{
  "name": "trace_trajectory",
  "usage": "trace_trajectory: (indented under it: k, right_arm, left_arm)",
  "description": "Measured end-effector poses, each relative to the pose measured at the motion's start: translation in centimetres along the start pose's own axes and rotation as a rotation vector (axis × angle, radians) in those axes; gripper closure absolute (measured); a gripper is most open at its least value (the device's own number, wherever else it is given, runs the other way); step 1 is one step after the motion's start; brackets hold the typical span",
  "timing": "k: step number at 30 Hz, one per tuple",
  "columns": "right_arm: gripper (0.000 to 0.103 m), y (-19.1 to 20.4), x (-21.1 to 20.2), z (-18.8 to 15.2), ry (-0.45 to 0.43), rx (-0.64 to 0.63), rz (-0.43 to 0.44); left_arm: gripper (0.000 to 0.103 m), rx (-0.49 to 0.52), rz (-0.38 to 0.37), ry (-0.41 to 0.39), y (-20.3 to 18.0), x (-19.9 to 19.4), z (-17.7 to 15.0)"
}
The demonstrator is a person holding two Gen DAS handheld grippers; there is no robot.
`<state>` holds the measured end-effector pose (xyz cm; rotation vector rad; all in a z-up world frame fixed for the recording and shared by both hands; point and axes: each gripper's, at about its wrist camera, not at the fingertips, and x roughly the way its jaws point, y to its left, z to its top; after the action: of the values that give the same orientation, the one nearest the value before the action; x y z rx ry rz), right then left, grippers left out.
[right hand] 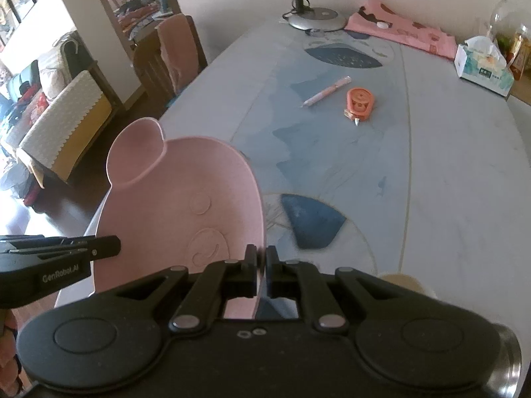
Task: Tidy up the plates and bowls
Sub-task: 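Carry the pink plate over the white plates, lower it, open both grippers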
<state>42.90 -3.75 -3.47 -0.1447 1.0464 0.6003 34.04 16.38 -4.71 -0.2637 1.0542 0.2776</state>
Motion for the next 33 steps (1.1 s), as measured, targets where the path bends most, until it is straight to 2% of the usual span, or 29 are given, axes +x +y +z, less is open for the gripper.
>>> trace_trajectory:
  k: [8, 19, 26, 33]
  right_arm:
    - [0.097, 3.2, -3.5, -3.5, 0.0, -0.027, 0.014]
    - [0.097, 7.5, -5.9, -9.2, 0.029, -0.044, 0.029]
    - [0.097, 10.0, -6.1, -12.5, 0.064, -0.05, 0.039]
    - [0.097, 11.4, -4.8, -15.8, 0.122, -0.045, 0.043]
  left_arm:
    - [0.094, -0.009, 0.005, -0.001, 1.9, -4.3, -3.9]
    - [0.094, -0.019, 0.021, 0.038, 4.7, -7.9, -10.6]
    - [0.094, -0.036, 0.026, 0.066, 6.8, -8.8, -14.5]
    - [0.094, -0.057, 0.028, 0.12, 8.4, -7.8, -17.9]
